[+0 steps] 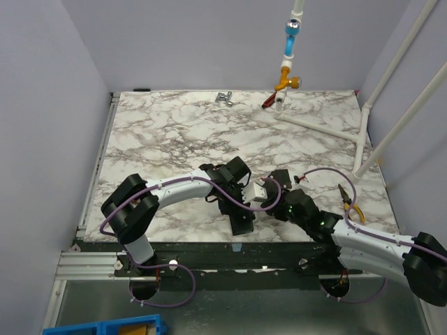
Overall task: Put the credit cards into the card holder
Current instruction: Close the card holder at the center of the board.
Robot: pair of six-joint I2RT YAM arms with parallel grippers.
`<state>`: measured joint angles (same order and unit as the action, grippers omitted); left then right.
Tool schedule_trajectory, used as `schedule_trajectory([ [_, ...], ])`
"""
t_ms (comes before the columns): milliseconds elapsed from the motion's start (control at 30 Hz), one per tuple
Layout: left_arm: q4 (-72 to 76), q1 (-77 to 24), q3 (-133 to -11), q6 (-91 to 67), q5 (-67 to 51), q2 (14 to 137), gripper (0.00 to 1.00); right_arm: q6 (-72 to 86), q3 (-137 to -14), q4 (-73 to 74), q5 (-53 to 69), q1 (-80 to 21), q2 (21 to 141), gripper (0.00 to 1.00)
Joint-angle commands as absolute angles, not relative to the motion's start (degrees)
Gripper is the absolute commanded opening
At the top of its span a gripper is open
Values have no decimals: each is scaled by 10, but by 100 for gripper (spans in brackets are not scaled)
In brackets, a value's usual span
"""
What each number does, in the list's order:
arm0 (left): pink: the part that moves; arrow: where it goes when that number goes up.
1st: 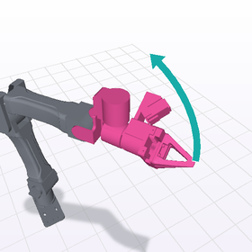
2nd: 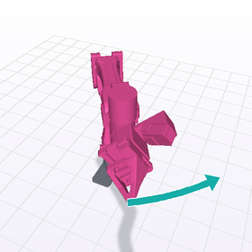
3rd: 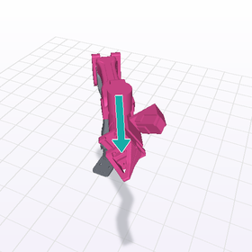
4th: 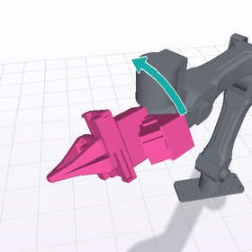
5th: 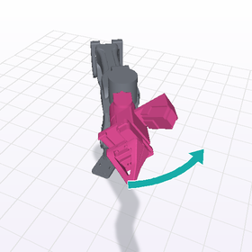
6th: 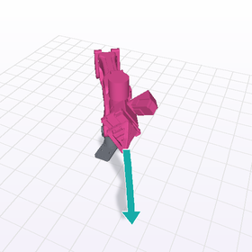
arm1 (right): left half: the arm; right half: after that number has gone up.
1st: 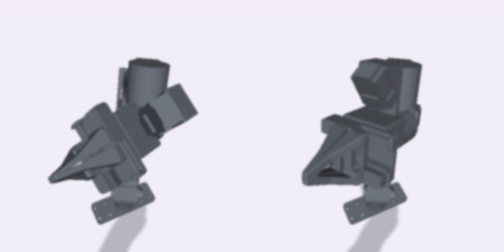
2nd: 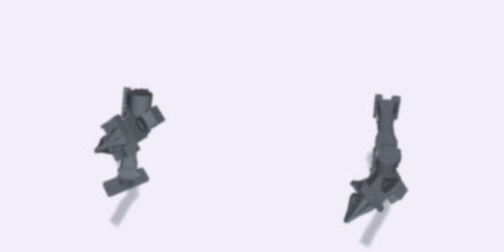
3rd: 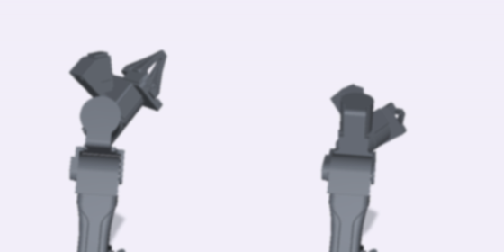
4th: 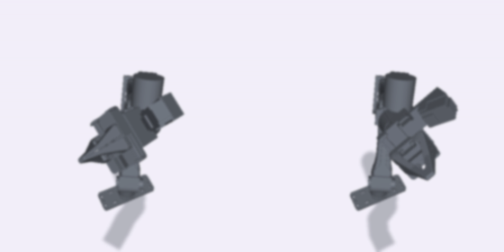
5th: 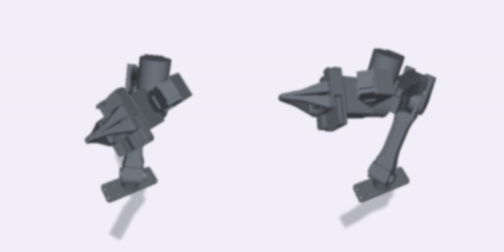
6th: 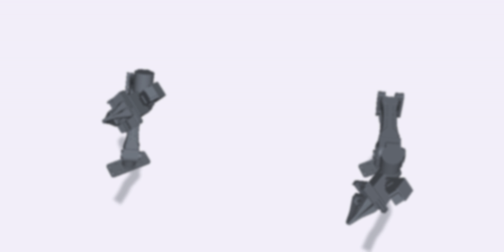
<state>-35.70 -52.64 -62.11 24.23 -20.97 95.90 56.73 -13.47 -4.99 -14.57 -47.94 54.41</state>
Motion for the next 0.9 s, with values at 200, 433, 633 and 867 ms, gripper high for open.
schedule_trajectory([
  [200,-361,-533,-651,244,-217,974,20,506,-120,14,-113,-483,411,62],
  [433,-356,-538,-665,231,-247,997,23,486,-152,61,-68,-483,441,63],
  [633,-352,-545,-675,219,-198,1034,20,482,-169,77,-44,-483,414,46],
  [867,-369,-530,-690,201,-206,1008,20,460,-178,38,54,-484,445,16],
])
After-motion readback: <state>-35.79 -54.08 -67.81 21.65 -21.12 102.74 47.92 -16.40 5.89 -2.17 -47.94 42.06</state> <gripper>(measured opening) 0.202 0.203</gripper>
